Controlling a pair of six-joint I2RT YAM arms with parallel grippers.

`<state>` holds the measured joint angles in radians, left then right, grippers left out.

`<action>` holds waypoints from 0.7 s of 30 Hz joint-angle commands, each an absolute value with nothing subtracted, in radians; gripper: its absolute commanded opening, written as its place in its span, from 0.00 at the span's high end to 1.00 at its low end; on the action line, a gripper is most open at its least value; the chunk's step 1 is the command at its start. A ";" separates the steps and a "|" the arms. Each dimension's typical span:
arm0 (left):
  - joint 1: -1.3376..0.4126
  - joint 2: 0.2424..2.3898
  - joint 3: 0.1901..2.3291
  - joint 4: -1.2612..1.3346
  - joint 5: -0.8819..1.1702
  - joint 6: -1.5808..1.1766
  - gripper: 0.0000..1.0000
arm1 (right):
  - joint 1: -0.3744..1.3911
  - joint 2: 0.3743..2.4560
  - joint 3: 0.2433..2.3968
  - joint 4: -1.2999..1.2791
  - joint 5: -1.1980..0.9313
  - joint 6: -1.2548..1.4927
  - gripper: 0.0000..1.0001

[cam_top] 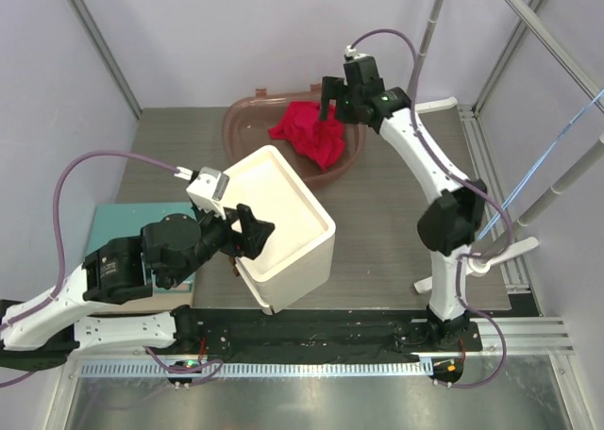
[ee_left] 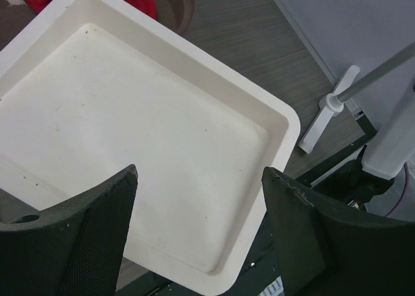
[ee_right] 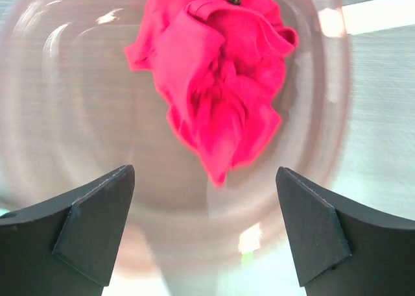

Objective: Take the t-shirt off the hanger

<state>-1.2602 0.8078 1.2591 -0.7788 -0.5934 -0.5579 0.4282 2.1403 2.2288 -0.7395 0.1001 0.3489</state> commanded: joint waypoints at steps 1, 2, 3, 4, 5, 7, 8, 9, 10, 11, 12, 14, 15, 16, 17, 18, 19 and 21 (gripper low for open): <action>-1.259 0.761 1.212 -0.755 -0.626 -0.607 0.22 | 0.469 1.817 1.943 -0.756 0.184 0.357 0.04; -1.259 0.746 1.174 -0.743 -0.621 -0.627 0.22 | 0.480 1.760 1.881 -0.737 0.196 0.365 0.04; -1.259 0.712 1.154 -0.736 -0.617 -0.638 0.22 | 0.492 1.711 1.818 -0.692 0.205 0.373 0.04; -1.259 0.687 1.132 -0.726 -0.608 -0.652 0.22 | 0.526 1.612 1.704 -0.668 0.213 0.382 0.04; -1.259 0.663 1.108 -0.707 -0.603 -0.666 0.22 | 0.541 1.567 1.651 -0.649 0.219 0.403 0.04; -1.259 0.574 1.043 -0.690 -0.585 -0.706 0.22 | 0.583 1.478 1.494 -0.592 0.227 0.443 0.04; -1.259 0.542 1.022 -0.677 -0.571 -0.715 0.22 | 0.597 1.395 1.436 -0.571 0.224 0.489 0.04; -1.258 0.502 0.975 -0.642 -0.555 -0.724 0.22 | 0.616 1.344 1.378 -0.511 0.219 0.508 0.04; -1.259 0.441 0.953 -0.629 -0.539 -0.726 0.22 | 0.652 1.301 1.268 -0.477 0.213 0.524 0.04; -1.259 0.404 0.936 -0.618 -0.507 -0.727 0.22 | 0.678 1.214 1.212 -0.439 0.209 0.552 0.01; -1.259 0.375 0.914 -0.609 -0.494 -0.726 0.22 | 0.699 1.175 1.160 -0.372 0.225 0.563 0.01; -1.259 0.278 0.859 -0.604 -0.439 -0.721 0.22 | 0.750 1.094 1.016 -0.316 0.244 0.584 0.01; -1.259 0.244 0.839 -0.598 -0.402 -0.715 0.22 | 0.756 1.027 0.968 -0.273 0.253 0.604 0.00; -1.259 0.203 0.792 -0.575 -0.370 -0.701 0.22 | 0.762 0.988 0.886 -0.258 0.268 0.617 0.00; -1.259 0.128 0.767 -0.562 -0.297 -0.696 0.21 | 0.765 0.956 0.846 -0.233 0.271 0.630 0.00; -1.259 0.079 0.744 -0.540 -0.264 -0.692 0.21 | 0.767 0.896 0.810 -0.221 0.270 0.646 0.00; -1.259 0.039 0.686 -0.502 -0.238 -0.693 0.21 | 0.769 0.867 0.748 -0.209 0.259 0.650 0.00; -1.259 -0.035 0.663 -0.480 -0.151 -0.701 0.21 | 0.773 0.781 0.686 -0.167 0.249 0.653 0.00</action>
